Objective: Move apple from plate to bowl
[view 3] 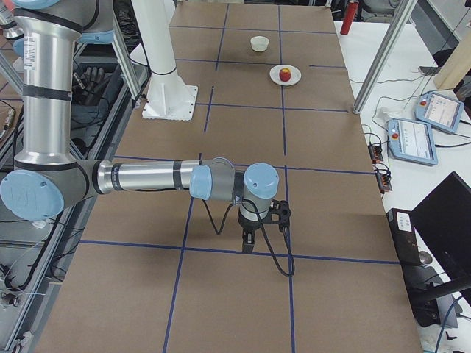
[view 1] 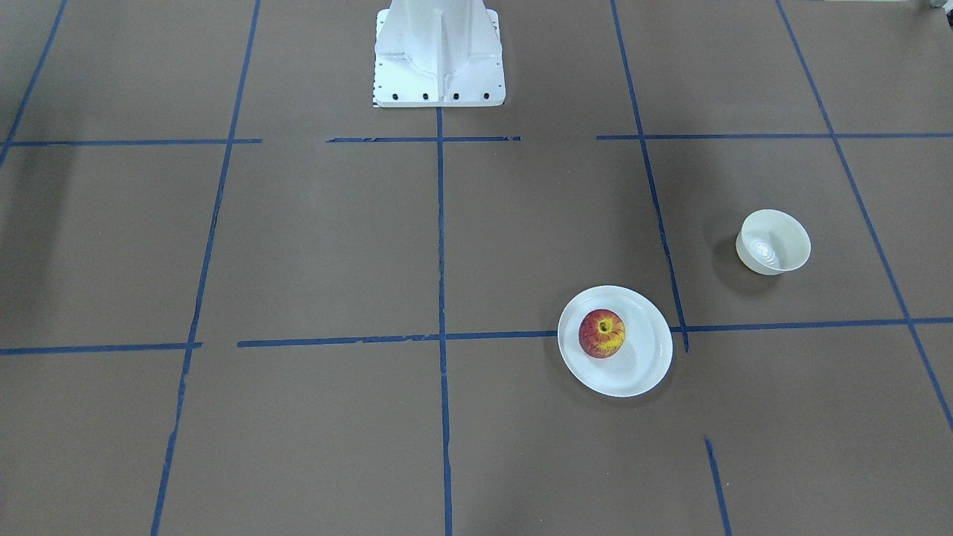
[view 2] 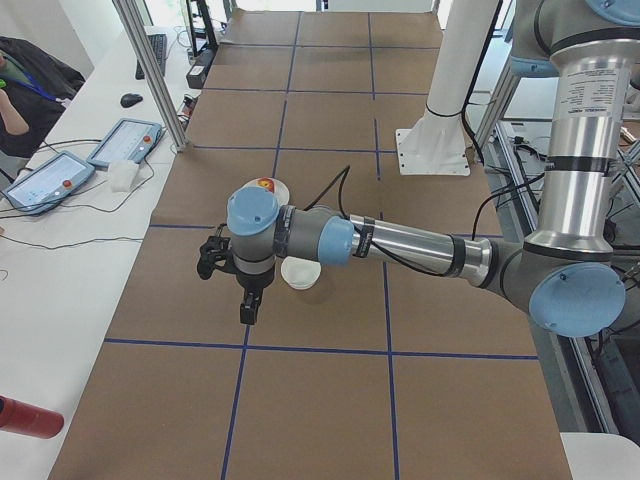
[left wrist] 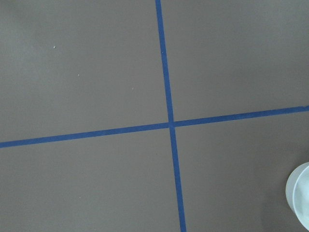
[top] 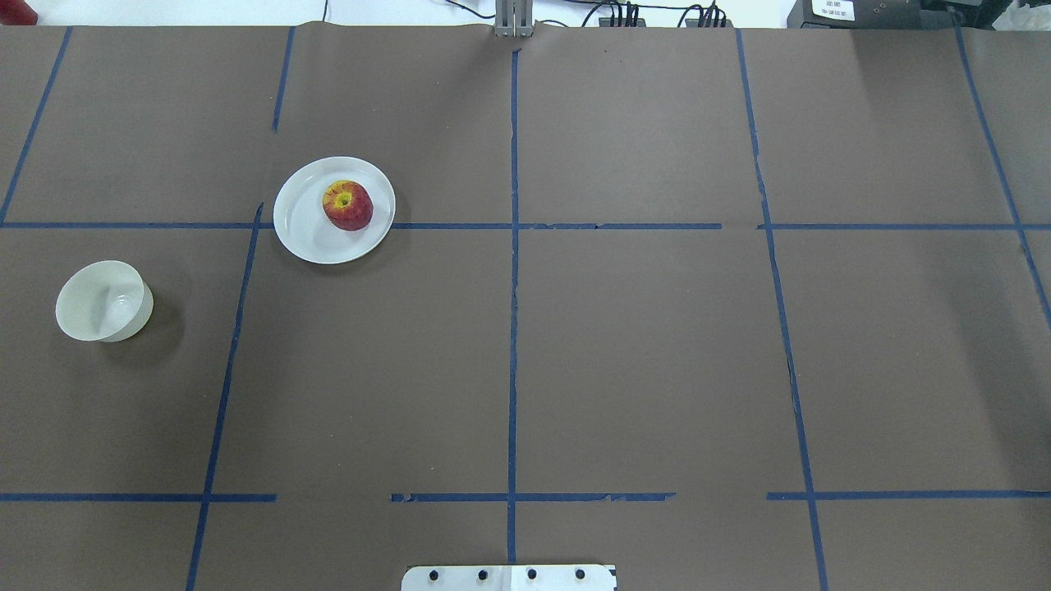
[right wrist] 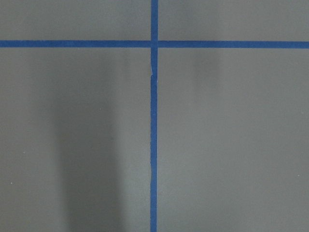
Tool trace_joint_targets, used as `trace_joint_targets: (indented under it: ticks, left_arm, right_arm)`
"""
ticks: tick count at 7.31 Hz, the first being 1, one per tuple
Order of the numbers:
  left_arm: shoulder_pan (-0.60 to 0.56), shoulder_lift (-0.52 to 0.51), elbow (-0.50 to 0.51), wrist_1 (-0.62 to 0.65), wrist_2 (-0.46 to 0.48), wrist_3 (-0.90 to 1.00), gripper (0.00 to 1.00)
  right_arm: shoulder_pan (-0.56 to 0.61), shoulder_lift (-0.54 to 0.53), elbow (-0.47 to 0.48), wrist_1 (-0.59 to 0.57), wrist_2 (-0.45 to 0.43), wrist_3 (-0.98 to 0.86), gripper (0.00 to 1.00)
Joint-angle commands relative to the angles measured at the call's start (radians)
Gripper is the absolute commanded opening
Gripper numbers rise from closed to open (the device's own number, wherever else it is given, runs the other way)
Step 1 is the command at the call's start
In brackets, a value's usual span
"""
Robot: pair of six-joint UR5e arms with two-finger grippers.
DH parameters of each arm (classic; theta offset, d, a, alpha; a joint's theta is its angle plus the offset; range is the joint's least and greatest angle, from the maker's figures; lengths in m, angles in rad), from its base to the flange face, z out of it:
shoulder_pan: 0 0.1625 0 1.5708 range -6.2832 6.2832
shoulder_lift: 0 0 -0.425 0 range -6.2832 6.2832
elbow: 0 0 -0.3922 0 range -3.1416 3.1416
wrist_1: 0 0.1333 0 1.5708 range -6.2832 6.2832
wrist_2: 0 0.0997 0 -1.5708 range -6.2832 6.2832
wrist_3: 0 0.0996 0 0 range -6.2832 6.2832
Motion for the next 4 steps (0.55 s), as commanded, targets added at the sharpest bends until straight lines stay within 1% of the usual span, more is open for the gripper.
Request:
trace_joint_targets:
  ticks: [1,2,3,4]
  left_arm:
    - [0.239,-0.060,-0.108,0.006,0.028,-0.324,1.00]
    - [0.335,-0.129,-0.116,0.014,0.086,-0.442,1.00]
    - [0.413,-0.195,-0.105,0.032,0.090,-0.538,1.00]
    - [0.475,-0.282,-0.069,0.076,0.090,-0.589,1.00]
  right_arm:
    - [0.000,0.000,0.000,0.000,0.000,0.000,1.00]
    - [0.000,0.000,0.000,0.000,0.000,0.000,1.00]
    - [0.000,0.000,0.000,0.000,0.000,0.000,1.00]
    - [0.000,0.000,0.000,0.000,0.000,0.000,1.00]
